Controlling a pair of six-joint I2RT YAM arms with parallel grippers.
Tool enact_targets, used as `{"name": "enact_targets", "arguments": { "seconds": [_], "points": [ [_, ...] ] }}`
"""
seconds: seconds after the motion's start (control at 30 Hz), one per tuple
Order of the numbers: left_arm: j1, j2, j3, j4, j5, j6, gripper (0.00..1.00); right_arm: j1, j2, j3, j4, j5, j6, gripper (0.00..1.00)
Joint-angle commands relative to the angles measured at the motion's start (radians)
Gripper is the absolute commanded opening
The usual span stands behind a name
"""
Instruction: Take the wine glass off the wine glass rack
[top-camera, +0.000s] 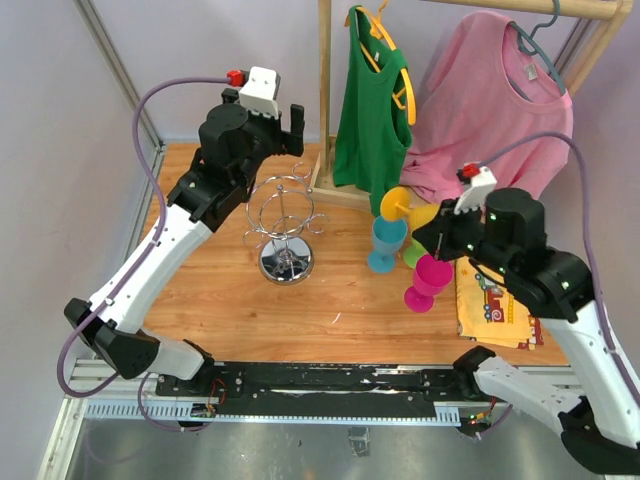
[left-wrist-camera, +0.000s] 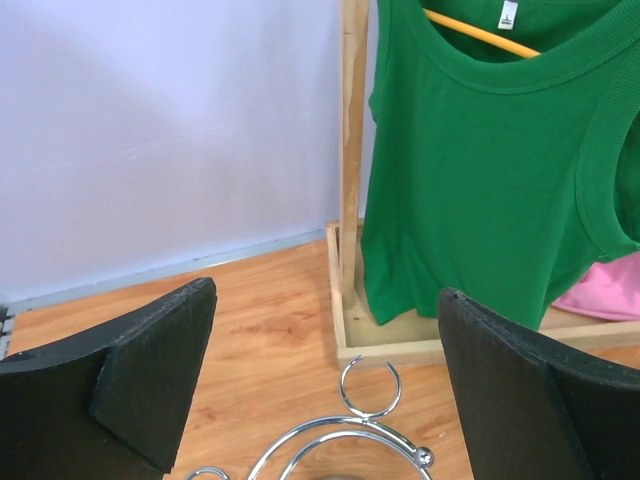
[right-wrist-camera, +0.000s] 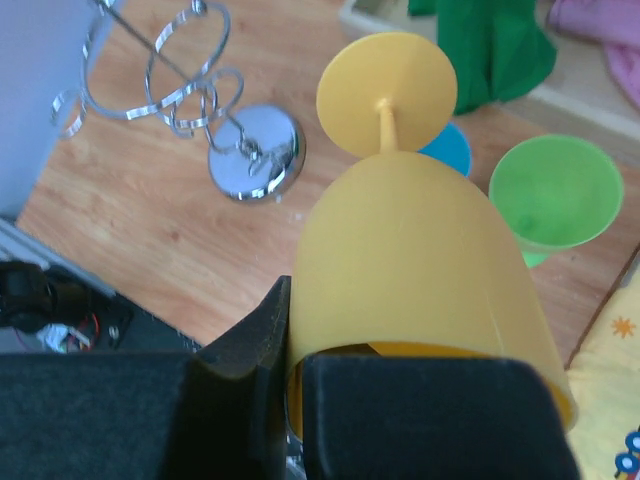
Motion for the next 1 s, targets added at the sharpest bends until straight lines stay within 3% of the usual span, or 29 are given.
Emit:
{"name": "enact_targets", "arguments": {
  "seconds": [0.0, 0.33, 0.57, 0.97],
  "points": [
    [-0.001, 0.005, 0.019, -0.021, -0.076, -0.002, 0.97, 0.134, 0.094, 0.09, -0.187, 0.114, -0.038, 0.01],
    [0.003, 0.016, 0.024, -0.045, -0.117, -0.014, 0.96, 0.452, 0.353, 0.219, -0.427, 0.398, -0.01, 0.01],
    [0.004, 0.02, 0.018, -0.052, -0.114, -0.02, 0.96, 0.469, 0.417, 0.179, -0.472, 0.377, -0.023, 0.01],
    [0.004, 0.019, -0.002, -0.057, -0.109, -0.013, 0.95, 0.449, 0.466, 0.084, -0.409, 0.225, -0.089, 0.01]
  ]
}}
